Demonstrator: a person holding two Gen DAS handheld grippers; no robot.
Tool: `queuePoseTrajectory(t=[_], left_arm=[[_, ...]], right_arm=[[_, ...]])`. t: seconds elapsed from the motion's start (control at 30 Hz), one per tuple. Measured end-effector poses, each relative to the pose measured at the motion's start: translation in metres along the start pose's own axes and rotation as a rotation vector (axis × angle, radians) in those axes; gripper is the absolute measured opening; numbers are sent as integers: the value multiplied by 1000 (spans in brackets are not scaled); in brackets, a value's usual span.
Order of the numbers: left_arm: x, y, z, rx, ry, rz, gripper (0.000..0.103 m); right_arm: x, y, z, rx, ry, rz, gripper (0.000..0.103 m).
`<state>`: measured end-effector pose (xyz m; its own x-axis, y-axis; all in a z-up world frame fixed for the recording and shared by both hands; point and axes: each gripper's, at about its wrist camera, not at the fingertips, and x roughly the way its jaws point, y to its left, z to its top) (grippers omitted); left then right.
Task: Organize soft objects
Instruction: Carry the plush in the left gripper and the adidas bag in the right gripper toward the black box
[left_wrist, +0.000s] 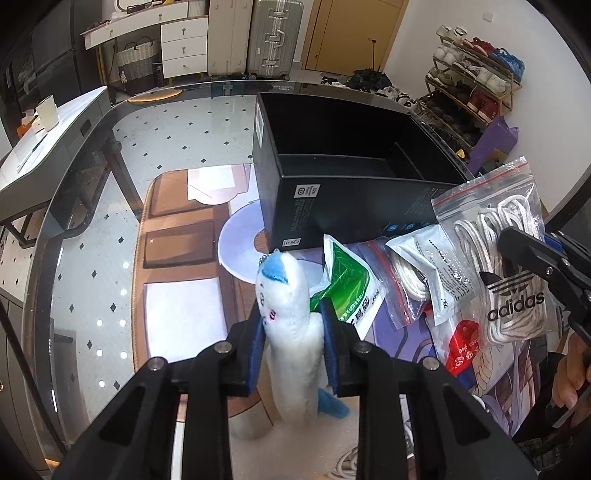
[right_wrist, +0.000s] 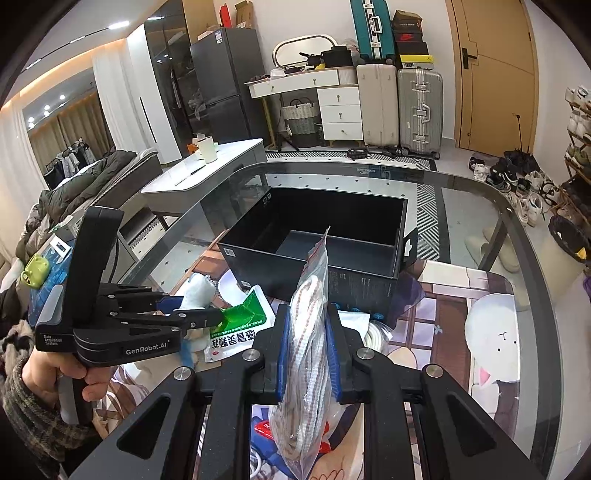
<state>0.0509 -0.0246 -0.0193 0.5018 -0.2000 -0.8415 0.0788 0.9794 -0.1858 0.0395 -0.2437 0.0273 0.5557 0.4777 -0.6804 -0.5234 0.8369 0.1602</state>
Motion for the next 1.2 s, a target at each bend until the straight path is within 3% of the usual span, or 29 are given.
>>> queuePoseTrajectory(t=[0.7,1.2], left_arm=[[-27,-14,5,41,-27,26,24],[-51,-34,29,78,-75,23,24]], right_arm=[[-11,-2,7,6,5,17,17],[-24,4,32,-19,-12,29,17]])
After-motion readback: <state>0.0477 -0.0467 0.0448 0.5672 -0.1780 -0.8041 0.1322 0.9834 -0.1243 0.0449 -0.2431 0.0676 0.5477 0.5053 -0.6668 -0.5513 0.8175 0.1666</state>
